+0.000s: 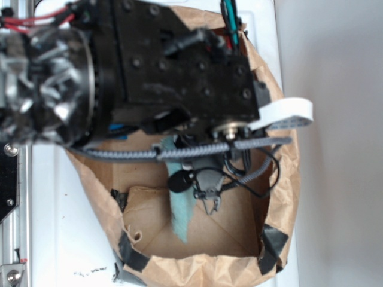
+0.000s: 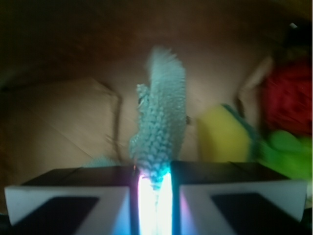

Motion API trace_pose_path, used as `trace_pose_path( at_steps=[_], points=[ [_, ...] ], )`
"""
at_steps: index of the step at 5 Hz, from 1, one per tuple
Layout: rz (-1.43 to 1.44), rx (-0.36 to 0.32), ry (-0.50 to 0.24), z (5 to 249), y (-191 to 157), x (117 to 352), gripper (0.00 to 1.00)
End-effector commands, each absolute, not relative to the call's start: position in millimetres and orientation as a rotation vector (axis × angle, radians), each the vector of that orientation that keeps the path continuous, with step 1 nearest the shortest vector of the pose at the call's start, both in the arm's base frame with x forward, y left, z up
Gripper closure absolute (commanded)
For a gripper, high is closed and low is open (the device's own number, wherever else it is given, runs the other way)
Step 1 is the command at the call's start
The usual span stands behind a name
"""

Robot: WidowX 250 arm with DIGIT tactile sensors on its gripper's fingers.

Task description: Grab the blue cloth.

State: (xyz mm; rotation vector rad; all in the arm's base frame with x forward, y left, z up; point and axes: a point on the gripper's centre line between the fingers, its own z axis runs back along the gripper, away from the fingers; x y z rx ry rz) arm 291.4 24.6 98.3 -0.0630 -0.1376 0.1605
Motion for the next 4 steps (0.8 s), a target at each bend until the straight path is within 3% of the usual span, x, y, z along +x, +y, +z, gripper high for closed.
trace_pose_path(
  at_steps=[1, 2, 4],
  points=[
    [0.123, -0.040, -0.371, 163, 34, 293, 1.00],
    [0.100, -0.043, -0.387, 177, 31, 285, 1.00],
    [0.161, 0.049, -0.298, 197, 28, 283, 1.00]
  ],
)
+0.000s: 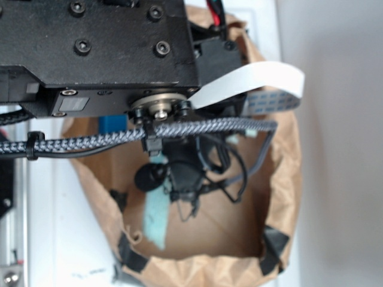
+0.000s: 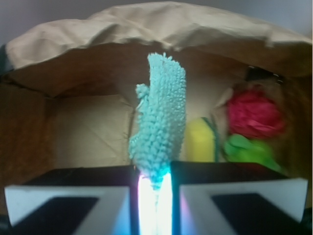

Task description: Grab the blue cloth.

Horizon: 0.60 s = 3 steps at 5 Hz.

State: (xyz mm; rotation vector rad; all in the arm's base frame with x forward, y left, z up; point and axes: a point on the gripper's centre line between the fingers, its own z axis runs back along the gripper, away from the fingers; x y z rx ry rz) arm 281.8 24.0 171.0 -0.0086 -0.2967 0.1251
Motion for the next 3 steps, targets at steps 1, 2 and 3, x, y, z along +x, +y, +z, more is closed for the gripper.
trace_pose_path(
  at_steps=[1, 2, 3],
  points=[
    [0.176, 0.071, -0.262, 201.4, 29.6, 279.0, 1.00],
    [0.190, 0.072, -0.257, 202.0, 30.1, 278.5, 1.00],
    [0.237, 0.086, -0.289, 199.7, 31.2, 278.6, 1.00]
  ],
)
